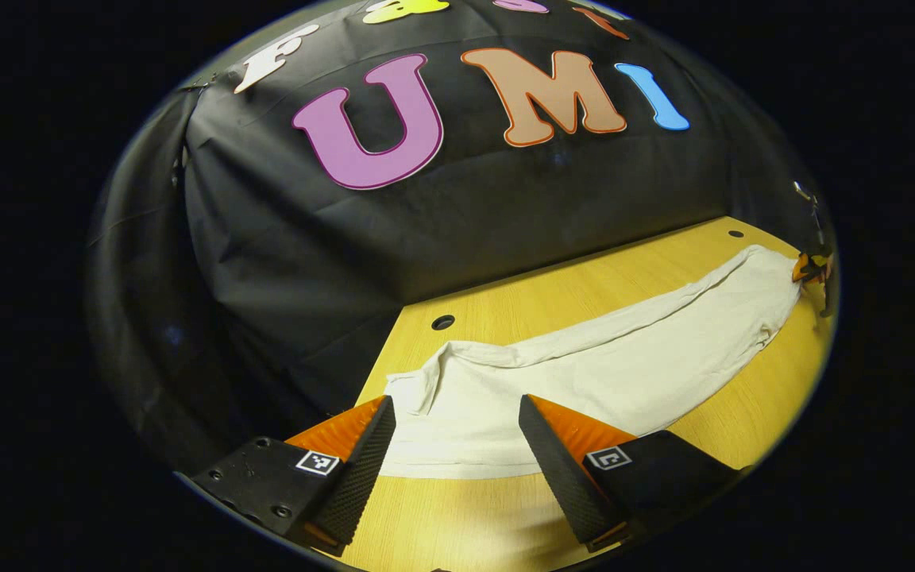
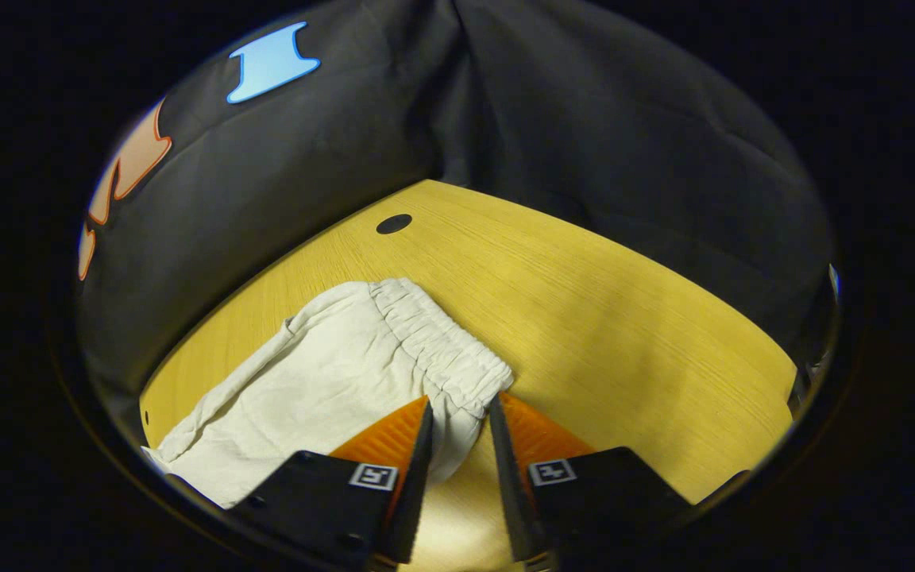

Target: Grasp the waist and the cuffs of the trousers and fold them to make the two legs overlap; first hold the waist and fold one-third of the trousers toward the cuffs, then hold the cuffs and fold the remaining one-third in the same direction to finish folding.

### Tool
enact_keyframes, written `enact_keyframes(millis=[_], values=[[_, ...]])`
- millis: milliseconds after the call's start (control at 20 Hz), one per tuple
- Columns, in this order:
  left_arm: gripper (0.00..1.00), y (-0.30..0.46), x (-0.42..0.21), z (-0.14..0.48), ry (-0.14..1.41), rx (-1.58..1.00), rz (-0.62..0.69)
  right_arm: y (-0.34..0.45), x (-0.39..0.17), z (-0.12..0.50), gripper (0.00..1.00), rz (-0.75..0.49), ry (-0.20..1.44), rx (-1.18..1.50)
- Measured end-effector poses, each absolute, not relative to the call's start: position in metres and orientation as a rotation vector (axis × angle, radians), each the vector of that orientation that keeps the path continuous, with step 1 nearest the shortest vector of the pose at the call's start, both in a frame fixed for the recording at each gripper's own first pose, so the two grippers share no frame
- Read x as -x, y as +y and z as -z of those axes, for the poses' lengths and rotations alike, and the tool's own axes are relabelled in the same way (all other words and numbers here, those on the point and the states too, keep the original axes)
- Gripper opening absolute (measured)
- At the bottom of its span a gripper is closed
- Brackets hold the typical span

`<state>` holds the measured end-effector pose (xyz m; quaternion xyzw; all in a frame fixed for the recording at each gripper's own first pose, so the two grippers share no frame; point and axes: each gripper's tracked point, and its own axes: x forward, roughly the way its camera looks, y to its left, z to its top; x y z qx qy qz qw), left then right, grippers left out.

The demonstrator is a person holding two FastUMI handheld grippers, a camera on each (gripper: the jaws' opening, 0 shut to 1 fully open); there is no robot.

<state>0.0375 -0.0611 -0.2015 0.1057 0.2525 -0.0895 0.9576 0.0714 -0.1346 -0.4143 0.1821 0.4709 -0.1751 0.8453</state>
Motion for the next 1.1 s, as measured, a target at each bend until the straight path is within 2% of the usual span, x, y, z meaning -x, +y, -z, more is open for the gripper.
enact_keyframes(millis=[50,100,200,250,300,500,750,1100], values=[[0.96,-0.063,-0.035,0.201,0.515,-0.215,0.181,-0.138,-0.073,0.411,0.24,0.359,0.988,-0.397],[0.96,-0.065,-0.033,0.202,0.518,-0.214,0.181,-0.139,-0.073,0.412,0.16,0.349,1.000,-0.412],[0.96,-0.070,-0.028,0.202,0.519,-0.215,0.182,-0.141,-0.075,0.412,0.14,0.325,1.001,-0.405],[0.96,-0.073,-0.025,0.199,0.517,-0.214,0.182,-0.142,-0.077,0.411,0.09,0.320,0.993,-0.384],[0.96,-0.075,-0.023,0.198,0.514,-0.209,0.182,-0.144,-0.078,0.408,0.14,0.326,0.986,-0.366],[0.96,-0.082,-0.014,0.192,0.516,-0.162,0.164,-0.138,-0.081,0.394,0.14,0.329,0.964,-0.354],[0.96,-0.082,-0.012,0.185,0.505,-0.116,0.144,-0.134,-0.091,0.345,0.14,0.243,0.868,-0.328],[0.96,-0.060,-0.035,0.189,0.503,-0.043,0.143,-0.071,-0.120,0.274,0.14,0.118,0.717,-0.278]])
